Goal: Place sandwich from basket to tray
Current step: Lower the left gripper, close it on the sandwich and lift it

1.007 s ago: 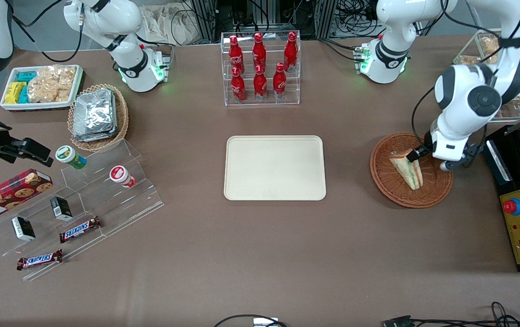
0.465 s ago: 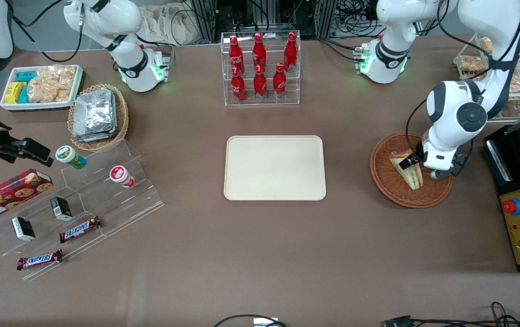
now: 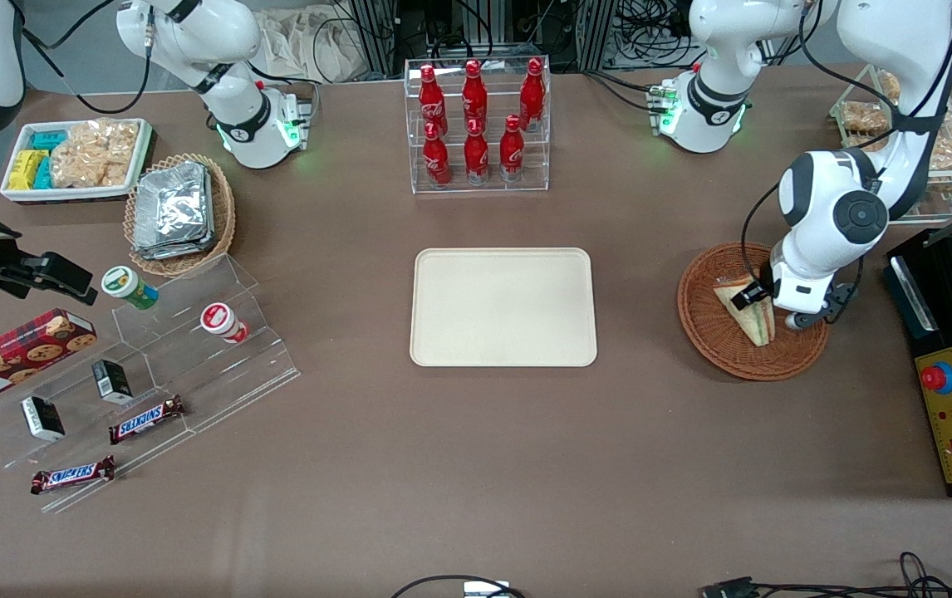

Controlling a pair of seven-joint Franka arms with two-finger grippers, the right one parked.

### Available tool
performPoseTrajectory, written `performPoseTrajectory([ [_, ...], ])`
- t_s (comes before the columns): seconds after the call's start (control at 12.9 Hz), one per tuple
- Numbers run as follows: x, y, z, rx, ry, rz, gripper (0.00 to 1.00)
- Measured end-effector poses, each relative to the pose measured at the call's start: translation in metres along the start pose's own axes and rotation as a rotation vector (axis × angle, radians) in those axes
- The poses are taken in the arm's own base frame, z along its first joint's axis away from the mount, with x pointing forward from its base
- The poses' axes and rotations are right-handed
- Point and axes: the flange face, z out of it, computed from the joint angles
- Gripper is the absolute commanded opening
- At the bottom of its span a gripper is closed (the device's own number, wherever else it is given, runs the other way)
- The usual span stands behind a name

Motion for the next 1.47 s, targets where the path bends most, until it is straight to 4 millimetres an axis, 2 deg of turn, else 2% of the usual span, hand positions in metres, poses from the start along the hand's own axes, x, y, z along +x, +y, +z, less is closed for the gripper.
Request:
performPoseTrajectory([
  [0.62,0.000,0.001,0.000,-0.002,0.003,0.002,0.00],
  [0.85,0.002,0.000,-0.013,0.007,0.005,0.020,0.00],
  [1.01,0.001,-0.004,-0.044,0.025,0.008,0.063,0.00],
  [1.16,-0.003,-0.012,-0.090,0.050,0.007,0.102,0.00],
  [1.32,-0.009,-0.021,-0.143,0.080,-0.010,0.130,0.00],
  [1.47,-0.009,-0.026,-0.206,0.100,-0.041,0.141,0.00],
])
